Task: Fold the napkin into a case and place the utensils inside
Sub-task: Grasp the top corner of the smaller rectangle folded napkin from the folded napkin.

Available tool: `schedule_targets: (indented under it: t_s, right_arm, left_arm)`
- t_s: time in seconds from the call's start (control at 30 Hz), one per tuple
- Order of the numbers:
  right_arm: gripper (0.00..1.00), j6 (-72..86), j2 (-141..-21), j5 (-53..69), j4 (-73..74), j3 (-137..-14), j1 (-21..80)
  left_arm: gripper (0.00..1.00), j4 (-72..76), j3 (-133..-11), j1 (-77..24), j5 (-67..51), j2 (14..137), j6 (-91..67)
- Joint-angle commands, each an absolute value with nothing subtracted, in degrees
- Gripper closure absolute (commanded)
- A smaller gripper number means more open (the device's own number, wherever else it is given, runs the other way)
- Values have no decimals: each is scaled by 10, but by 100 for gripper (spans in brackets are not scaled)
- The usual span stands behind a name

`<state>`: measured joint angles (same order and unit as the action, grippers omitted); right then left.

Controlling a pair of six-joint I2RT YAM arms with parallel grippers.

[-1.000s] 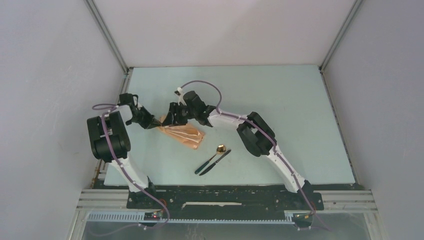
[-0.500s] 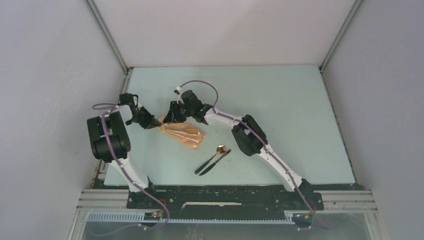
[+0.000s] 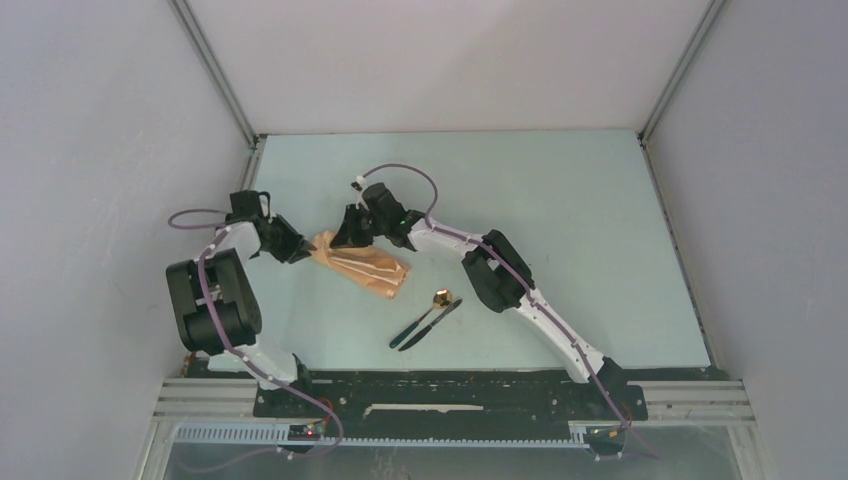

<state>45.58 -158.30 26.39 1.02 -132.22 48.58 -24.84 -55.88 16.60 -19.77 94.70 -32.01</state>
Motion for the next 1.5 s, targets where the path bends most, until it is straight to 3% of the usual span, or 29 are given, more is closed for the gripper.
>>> schedule_targets:
  t_s: [0.0,0.23,0.6,0.87,1.2,1.47]
  right_arm:
    - [84,472,-1581,244,16,-1313,492]
    - [90,455,-1583,239,38,-1331,502]
    - [95,438,-1620,216,104,-1417,521]
    - [95,477,-1649,251,66,-1445,524]
    - [96,491,-1651,293,55,-1436,511]
    - [99,497,-1640,290,49,-1416,505]
  left_arm:
    - [74,-238,-536,178,-176,909,-342]
    - [82,-199,-503,177,-193,964,-362]
    - [80,-186,-509,176,-178,978,-353]
    - [78,-190,-527,170,-179,995,-346]
    - [73,-238,-523,165,-133,926,-328]
    - [77,-251,-557,165,-152,892,-352]
